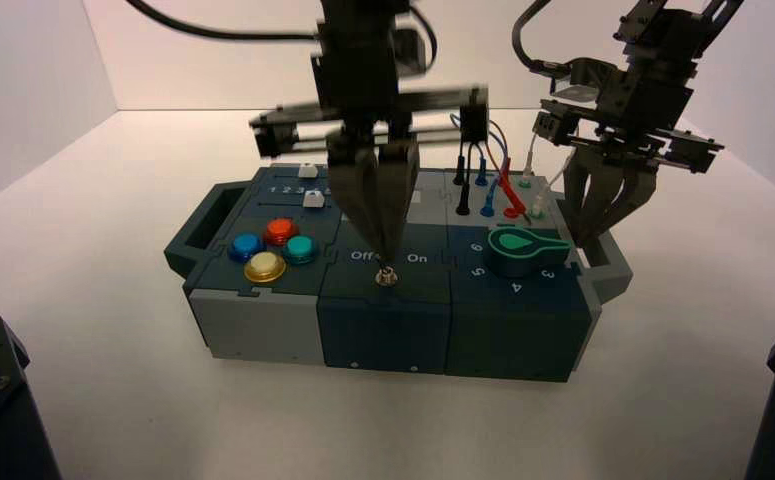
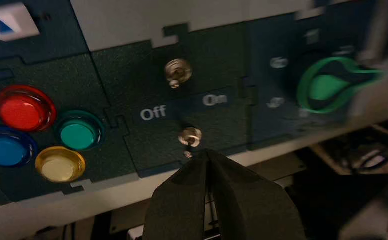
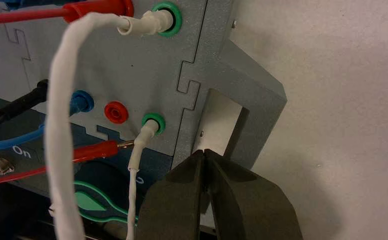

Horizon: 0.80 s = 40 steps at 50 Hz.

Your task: Flip the bottom switch off with the left gripper.

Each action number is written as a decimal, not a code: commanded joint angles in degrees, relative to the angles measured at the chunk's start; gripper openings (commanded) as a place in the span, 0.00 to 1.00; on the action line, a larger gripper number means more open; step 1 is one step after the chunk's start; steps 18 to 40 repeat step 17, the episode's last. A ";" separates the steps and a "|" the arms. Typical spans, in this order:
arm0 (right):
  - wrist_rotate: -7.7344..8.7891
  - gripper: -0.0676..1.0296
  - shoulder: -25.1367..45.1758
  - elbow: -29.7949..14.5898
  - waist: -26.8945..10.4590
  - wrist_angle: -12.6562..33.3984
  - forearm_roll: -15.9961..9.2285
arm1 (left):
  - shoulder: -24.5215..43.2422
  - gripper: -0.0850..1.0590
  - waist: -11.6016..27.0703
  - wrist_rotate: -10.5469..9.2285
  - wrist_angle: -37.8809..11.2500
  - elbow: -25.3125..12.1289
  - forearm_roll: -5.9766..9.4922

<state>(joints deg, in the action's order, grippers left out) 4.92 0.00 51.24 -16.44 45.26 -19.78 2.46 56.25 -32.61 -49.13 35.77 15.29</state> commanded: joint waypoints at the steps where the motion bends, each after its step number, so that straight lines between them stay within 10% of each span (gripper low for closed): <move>1: 0.62 0.04 -0.88 -0.70 -0.18 0.26 0.35 | -4.83 0.05 0.26 -0.09 0.18 0.00 0.00; 40: 1.05 0.04 -0.53 -1.14 -0.18 0.44 0.35 | -5.45 0.05 0.09 -0.18 0.53 1.49 0.00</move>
